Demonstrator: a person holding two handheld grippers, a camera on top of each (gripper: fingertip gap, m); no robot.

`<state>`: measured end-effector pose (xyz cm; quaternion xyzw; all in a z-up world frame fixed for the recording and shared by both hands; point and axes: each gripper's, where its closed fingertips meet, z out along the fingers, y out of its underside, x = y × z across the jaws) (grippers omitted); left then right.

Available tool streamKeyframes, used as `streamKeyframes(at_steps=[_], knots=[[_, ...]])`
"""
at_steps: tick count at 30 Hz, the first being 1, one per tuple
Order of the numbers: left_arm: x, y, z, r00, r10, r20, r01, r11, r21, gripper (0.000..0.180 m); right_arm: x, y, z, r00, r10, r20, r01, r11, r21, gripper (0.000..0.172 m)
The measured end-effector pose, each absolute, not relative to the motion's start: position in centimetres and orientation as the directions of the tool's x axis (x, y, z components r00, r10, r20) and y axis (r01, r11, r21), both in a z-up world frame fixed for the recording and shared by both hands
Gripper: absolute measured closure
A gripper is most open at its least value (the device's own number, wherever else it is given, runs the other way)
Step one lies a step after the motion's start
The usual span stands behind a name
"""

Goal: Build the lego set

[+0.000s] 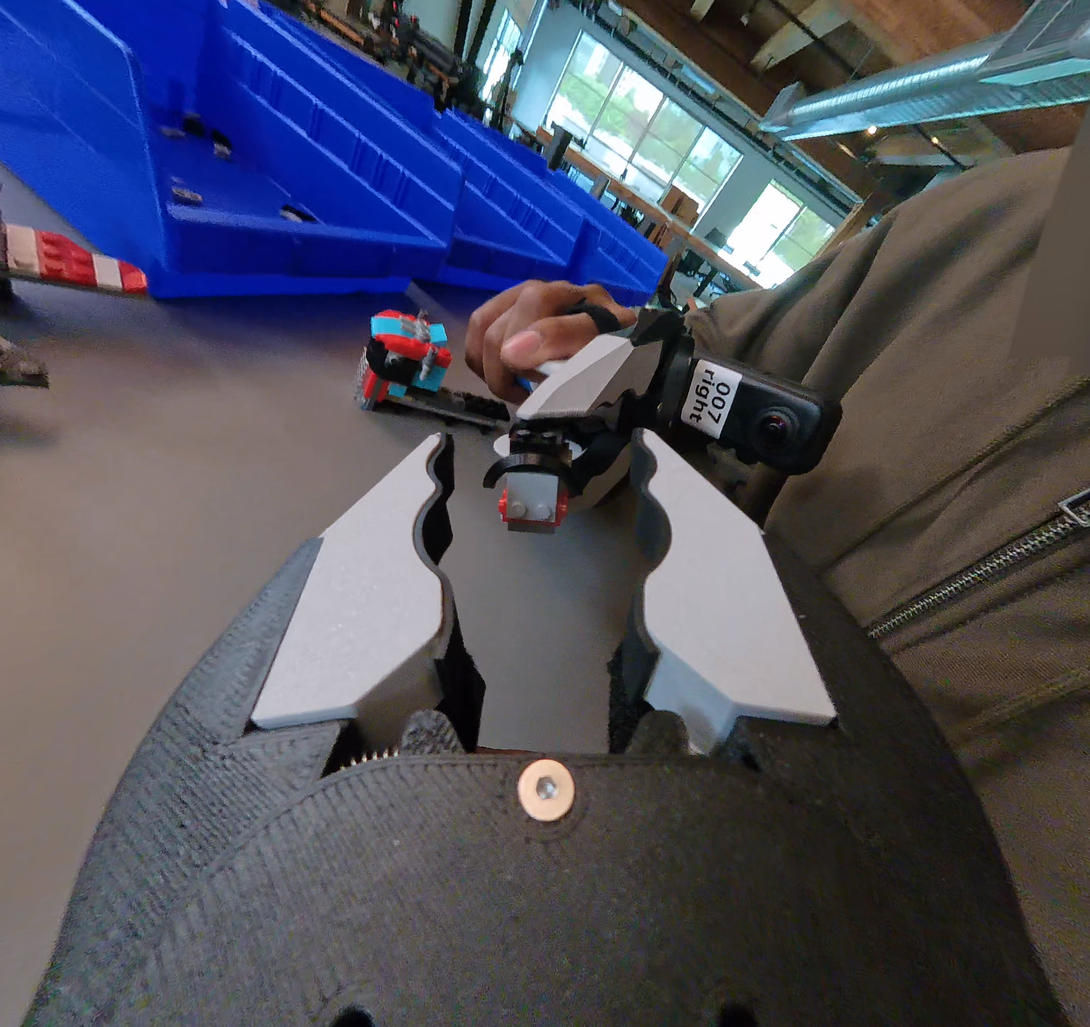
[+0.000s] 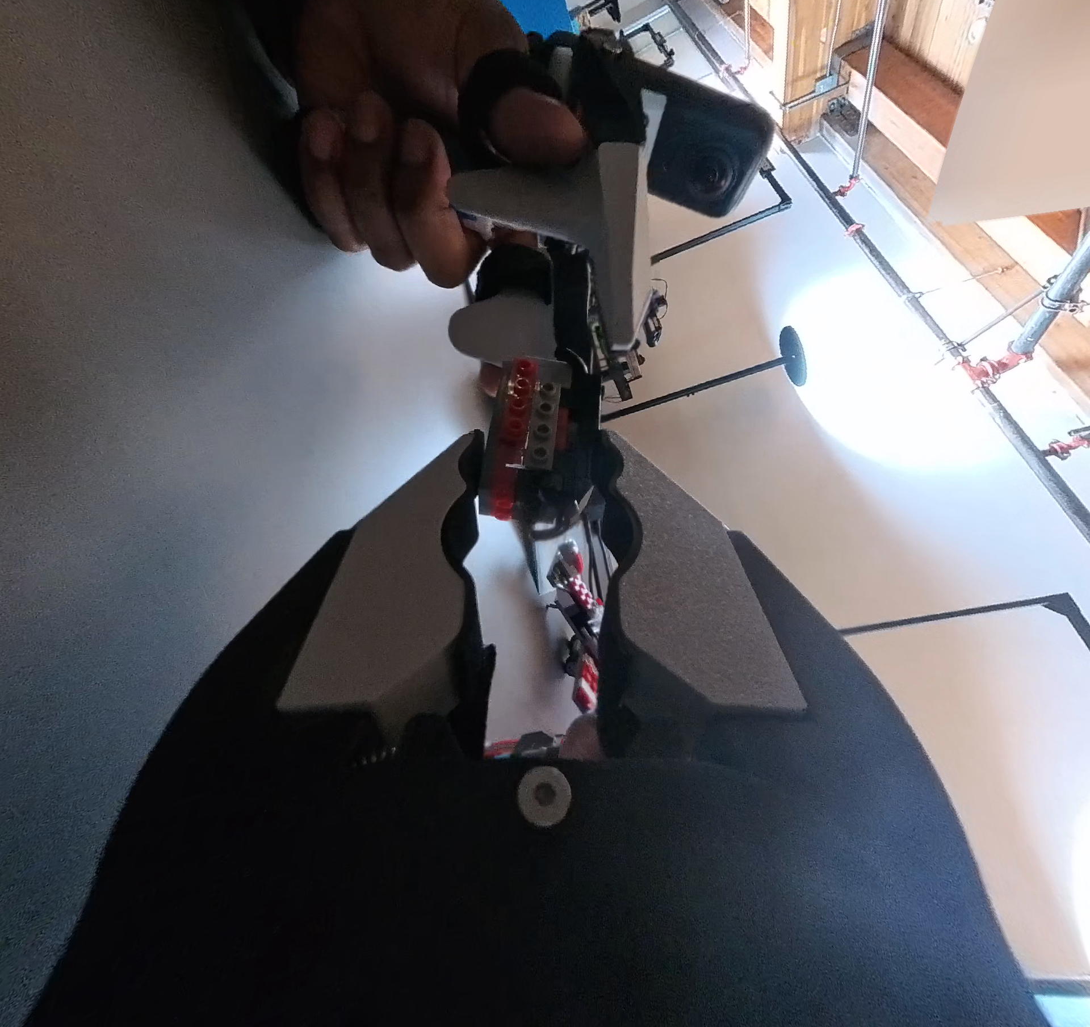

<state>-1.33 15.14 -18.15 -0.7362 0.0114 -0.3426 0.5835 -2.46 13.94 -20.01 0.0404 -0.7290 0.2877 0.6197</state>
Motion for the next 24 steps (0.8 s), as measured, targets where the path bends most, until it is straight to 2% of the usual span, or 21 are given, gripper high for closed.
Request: streamKeyframes(at_steps=[5, 12, 19, 24], knots=[[-0.6, 14.9, -19.3, 0.774, -0.393, 0.497, 0.35, -0.388, -0.852, 0.126, -2.2, 13.2, -20.0, -0.222, 0.288, 0.932, -0.446, 0.82, -0.359, 0.132], [0.0, 14.5, -19.6, 0.781, -0.405, 0.475, 0.312, -0.406, -0.859, 0.148, -2.0, 12.2, -19.8, -0.211, 0.276, 0.938, -0.477, 0.808, -0.346, 0.132], [0.0, 14.1, -19.8, 0.786, -0.394, 0.477, 0.314, -0.411, -0.856, 0.149, -2.2, 12.2, -19.6, -0.222, 0.299, 0.928, -0.469, 0.801, -0.371, 0.132], [-1.3, 14.1, -19.1, 0.752, -0.375, 0.542, 0.409, -0.38, -0.83, 0.149, -2.4, 12.8, -19.6, -0.288, 0.355, 0.889, -0.442, 0.775, -0.452, 0.122]])
